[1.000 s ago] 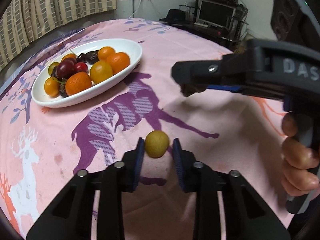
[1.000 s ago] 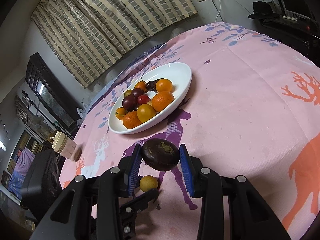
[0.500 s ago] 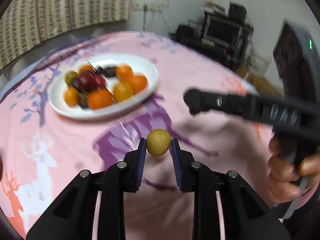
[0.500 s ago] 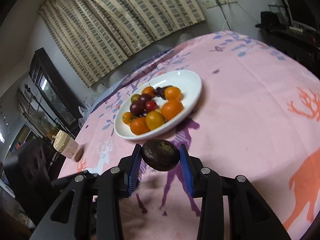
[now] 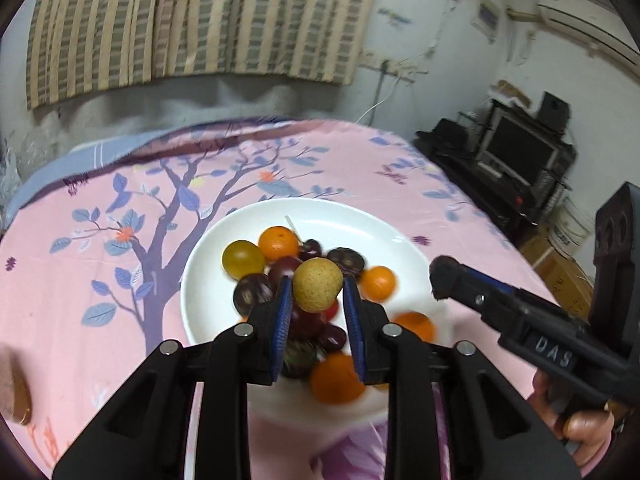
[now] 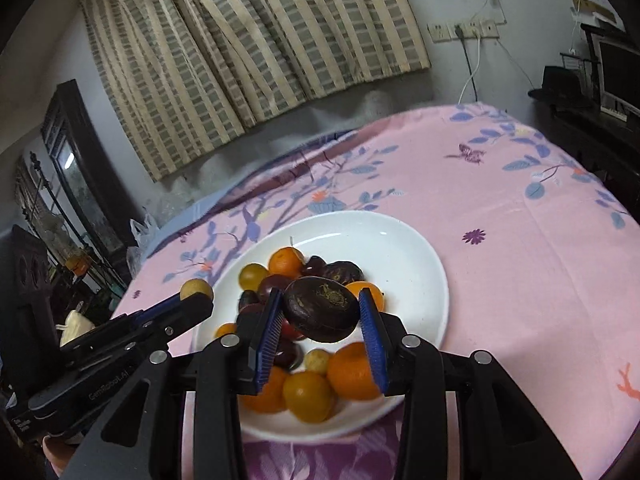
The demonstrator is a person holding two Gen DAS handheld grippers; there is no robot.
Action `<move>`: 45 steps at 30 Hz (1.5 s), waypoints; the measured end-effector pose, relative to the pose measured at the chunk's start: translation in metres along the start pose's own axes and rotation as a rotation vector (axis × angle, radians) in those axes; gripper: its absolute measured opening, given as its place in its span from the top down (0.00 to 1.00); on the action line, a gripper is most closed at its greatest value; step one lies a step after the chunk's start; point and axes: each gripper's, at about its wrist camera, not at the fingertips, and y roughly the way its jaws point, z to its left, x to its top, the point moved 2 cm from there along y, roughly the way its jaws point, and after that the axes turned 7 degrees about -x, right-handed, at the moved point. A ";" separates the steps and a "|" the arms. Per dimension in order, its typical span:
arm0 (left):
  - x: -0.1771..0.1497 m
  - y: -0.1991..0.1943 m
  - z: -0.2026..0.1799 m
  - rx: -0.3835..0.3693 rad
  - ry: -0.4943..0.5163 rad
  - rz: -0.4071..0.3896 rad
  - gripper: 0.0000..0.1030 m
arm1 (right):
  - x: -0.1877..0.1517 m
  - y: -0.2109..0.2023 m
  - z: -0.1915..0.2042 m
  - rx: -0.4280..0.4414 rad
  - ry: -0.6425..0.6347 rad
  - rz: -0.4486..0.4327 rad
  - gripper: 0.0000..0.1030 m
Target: Organize fruits
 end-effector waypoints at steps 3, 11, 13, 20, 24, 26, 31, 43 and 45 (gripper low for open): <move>0.003 0.025 0.009 0.047 -0.003 0.025 0.75 | 0.002 0.027 0.003 -0.023 -0.031 0.033 0.62; 0.014 0.065 0.026 0.072 -0.026 0.054 0.76 | 0.010 0.054 0.016 -0.041 -0.101 0.038 0.62; 0.015 0.071 0.026 0.083 -0.010 0.060 0.75 | 0.011 0.059 0.019 -0.051 -0.126 0.040 0.62; 0.014 0.073 0.027 0.096 -0.013 0.061 0.71 | 0.009 0.074 0.021 -0.102 -0.162 0.054 0.61; 0.014 0.070 0.030 0.147 -0.032 0.055 0.50 | 0.008 0.068 0.022 -0.132 -0.181 0.044 0.61; 0.017 0.065 0.033 0.154 -0.047 0.042 0.37 | 0.009 0.057 0.020 -0.134 -0.177 0.029 0.52; 0.026 0.032 0.026 0.189 -0.050 -0.016 0.13 | 0.006 0.007 0.022 -0.140 -0.193 -0.056 0.29; -0.023 -0.084 -0.027 0.195 0.038 -0.066 0.05 | -0.063 -0.091 0.010 -0.143 -0.206 -0.128 0.04; -0.044 -0.097 -0.031 0.191 0.051 -0.085 0.05 | -0.079 -0.102 0.010 -0.144 -0.205 -0.134 0.04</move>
